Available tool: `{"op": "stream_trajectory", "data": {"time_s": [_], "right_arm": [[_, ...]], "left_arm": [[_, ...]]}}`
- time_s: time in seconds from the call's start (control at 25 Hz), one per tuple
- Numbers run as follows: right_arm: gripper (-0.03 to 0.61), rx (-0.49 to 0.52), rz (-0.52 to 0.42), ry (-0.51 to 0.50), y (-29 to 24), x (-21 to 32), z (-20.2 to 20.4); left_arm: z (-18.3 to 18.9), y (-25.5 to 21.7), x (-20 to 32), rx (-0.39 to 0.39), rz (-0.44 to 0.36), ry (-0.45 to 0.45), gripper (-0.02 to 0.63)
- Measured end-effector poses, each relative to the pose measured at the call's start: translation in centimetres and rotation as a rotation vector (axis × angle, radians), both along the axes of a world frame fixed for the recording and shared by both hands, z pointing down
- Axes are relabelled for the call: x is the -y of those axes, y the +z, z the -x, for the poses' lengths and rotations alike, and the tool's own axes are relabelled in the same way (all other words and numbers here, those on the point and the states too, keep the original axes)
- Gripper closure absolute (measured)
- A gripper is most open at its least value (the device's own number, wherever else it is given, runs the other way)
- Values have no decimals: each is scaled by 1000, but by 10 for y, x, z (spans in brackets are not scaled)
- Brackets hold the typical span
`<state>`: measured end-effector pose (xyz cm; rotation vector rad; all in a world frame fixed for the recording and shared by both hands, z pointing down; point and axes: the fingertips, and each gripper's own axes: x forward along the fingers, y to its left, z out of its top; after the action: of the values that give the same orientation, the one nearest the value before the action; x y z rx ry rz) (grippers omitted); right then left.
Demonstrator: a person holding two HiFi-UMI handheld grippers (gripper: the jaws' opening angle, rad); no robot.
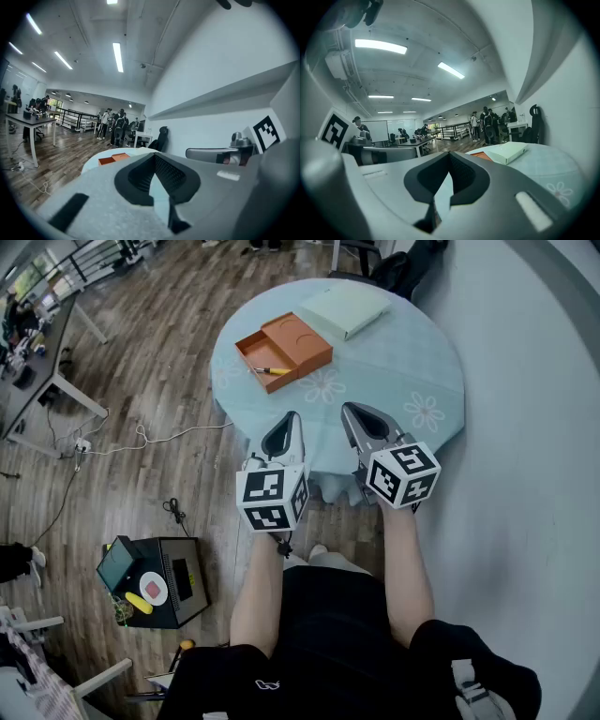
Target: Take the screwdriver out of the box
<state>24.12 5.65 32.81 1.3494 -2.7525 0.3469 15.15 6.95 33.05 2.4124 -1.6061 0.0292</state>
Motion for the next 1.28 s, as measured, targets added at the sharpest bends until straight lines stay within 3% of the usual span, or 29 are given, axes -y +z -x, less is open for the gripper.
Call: {"op": "stream_trajectory", "data": {"time_s": [0.12, 0.28, 0.44, 0.84, 1.08, 1.28], "right_arm": [[568, 10, -15, 9, 3, -2, -10], [568, 137, -21, 68, -2, 2, -34], [568, 141, 7, 81, 4, 6, -38], [568, 153, 40, -68, 18, 33, 38], [568, 111, 44, -113, 36, 84, 78], [568, 94, 98, 27, 54, 157, 61]], "left_arm": [[-12, 8, 0, 0, 11, 9, 612], [-27, 14, -3, 9, 23, 26, 612], [-21, 13, -8, 28, 25, 9, 612], [54, 14, 7, 50, 25, -132, 612], [93, 36, 67, 33, 41, -150, 612], [99, 58, 137, -8, 85, -67, 612]]}}
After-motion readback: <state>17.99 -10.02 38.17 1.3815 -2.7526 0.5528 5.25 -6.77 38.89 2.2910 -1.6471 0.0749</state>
